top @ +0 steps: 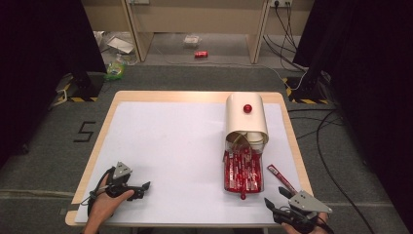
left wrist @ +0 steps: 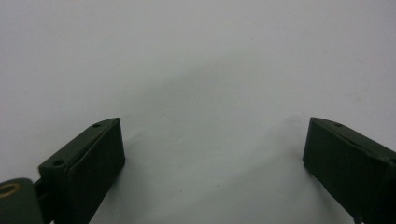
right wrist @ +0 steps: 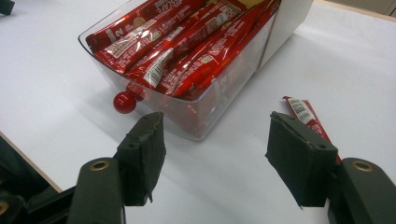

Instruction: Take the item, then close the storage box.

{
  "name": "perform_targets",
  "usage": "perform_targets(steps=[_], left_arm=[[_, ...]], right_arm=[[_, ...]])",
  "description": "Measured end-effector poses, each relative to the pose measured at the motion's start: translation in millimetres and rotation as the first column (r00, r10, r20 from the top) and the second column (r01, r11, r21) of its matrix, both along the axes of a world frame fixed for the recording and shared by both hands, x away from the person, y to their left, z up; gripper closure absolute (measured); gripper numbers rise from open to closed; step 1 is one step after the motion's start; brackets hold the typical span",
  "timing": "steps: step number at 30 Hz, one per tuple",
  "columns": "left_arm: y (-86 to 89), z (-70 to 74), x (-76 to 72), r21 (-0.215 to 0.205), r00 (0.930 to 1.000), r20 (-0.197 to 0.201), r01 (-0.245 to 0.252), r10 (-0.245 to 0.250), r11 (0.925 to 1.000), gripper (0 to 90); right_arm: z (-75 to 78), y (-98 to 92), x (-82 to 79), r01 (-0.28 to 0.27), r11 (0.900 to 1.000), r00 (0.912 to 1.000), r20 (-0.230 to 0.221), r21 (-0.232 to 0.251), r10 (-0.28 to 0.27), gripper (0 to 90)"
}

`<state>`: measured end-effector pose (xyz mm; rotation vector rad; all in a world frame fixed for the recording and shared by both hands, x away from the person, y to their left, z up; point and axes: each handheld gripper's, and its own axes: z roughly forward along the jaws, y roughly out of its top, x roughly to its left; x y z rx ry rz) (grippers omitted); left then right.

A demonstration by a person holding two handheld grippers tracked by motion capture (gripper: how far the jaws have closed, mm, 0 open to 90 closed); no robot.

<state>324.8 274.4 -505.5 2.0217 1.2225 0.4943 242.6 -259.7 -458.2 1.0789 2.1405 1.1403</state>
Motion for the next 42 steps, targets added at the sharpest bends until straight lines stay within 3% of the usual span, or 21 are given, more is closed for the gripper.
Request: perform_targets(steps=[14,42], left_arm=[[0.0,0.0,0.0,0.000,1.0000,0.000,0.000,0.000,1.0000,4.8],[-0.4,0.0,-0.1,0.004,1.0000,0.001,0.000,0.000,1.0000,4.6]], right_arm=[[1.1,-0.7,-3.5,-0.014,1.000,0.9998,0.016,0.009,0.014,36.8],[-10.4,11.3,19.3,-0.005,0.996,0.9999,0.013,-0.084,0.006,37.0]])
